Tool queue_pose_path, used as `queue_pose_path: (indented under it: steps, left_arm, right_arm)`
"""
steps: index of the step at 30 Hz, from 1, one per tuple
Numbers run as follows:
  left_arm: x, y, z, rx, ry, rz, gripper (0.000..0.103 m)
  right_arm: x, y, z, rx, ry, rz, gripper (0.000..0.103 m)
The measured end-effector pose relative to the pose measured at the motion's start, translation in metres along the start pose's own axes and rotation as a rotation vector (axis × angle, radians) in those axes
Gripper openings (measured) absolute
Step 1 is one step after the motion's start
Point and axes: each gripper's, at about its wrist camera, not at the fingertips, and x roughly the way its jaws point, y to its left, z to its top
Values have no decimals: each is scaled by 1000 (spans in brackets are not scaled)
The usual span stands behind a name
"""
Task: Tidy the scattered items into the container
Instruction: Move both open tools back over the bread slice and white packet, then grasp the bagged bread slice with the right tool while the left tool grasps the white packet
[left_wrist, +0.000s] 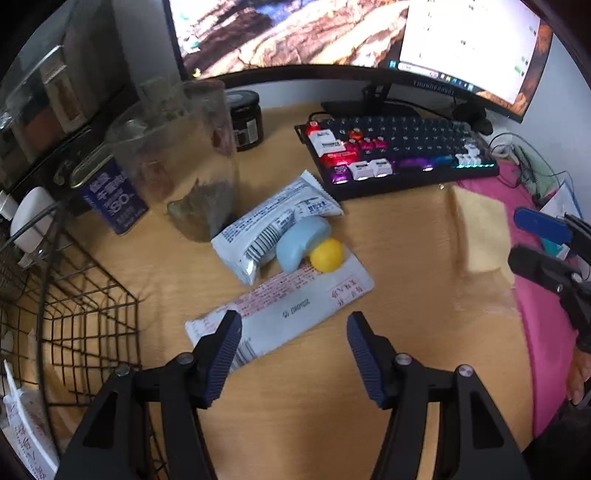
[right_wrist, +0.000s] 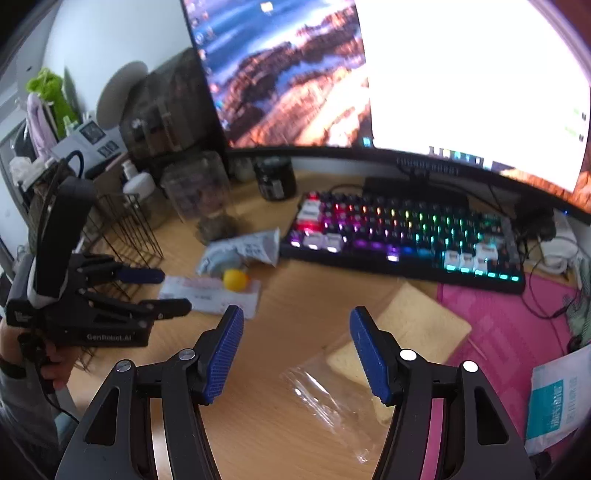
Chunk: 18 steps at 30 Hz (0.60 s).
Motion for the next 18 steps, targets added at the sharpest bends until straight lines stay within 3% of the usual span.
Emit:
queue_pose_path:
  steps: [6,12,18]
  left_arm:
    - [22,9,4,-30,15,1,67]
    - [25,-1,-1,11,33,14,72]
    - [6,-19,-27,16,89,-127,72]
  right_arm:
    - [6,-7,-3,4,8,17,62]
    - [5,-9,-3,6,1,7,62]
    - [0,-7,-6,4,-5,12,61]
